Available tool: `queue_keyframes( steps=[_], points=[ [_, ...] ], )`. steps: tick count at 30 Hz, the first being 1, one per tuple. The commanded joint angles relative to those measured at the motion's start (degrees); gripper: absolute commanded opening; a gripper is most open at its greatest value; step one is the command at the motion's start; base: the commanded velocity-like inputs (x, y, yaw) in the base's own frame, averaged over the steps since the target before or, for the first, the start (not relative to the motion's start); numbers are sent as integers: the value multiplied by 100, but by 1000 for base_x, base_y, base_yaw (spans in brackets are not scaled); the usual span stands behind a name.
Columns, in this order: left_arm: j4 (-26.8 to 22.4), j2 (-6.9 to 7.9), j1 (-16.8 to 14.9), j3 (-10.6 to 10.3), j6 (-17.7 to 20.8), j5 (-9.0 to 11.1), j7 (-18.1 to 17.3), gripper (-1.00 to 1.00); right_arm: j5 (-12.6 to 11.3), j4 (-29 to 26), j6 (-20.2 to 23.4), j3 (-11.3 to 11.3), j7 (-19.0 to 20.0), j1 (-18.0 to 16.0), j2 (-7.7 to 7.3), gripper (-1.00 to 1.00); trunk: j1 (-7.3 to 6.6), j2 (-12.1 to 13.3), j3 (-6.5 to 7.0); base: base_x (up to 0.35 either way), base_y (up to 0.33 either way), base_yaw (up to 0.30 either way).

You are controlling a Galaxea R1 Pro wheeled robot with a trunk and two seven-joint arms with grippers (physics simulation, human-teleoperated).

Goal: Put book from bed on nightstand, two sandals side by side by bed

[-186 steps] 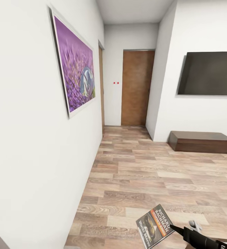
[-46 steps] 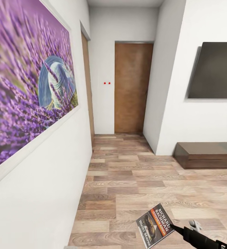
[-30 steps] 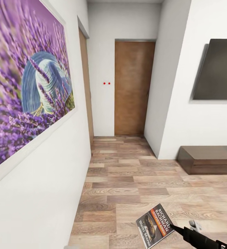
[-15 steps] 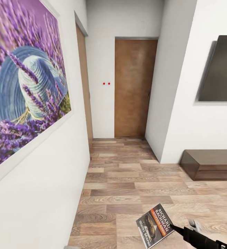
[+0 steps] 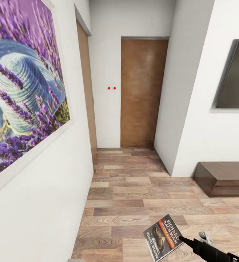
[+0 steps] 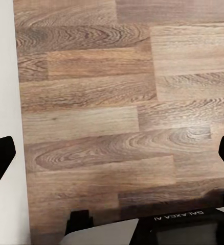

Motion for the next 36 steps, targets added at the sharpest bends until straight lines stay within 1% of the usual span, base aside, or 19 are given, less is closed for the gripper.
queue_keyframes(
  steps=[1, 8, 11, 22, 36],
  points=[
    [6, 1, -5, -49, -17, 60, -24, 100, -58, 15, 33, 14, 32, -10, 2, -100, 5, -7, -8, 323, 0, 0],
    [6, 1, -5, -50, -17, 60, -23, 100, -58, 15, 32, 14, 36, -10, 2, -100, 5, -7, -8, 323, 0, -2],
    [6, 1, -5, -50, -17, 60, -24, 100, -58, 15, 32, 14, 47, -10, 2, -100, 5, -7, -8, 210, 0, -112],
    [6, 1, -5, -49, -17, 60, -22, 100, -58, 15, 32, 14, 41, -10, 2, -100, 5, -7, -8, 25, -6, -286],
    [6, 1, -5, -48, -17, 60, -23, 100, -57, 15, 33, 14, 41, -10, 2, -100, 5, -7, -8, 229, -154, -300]
  ],
)
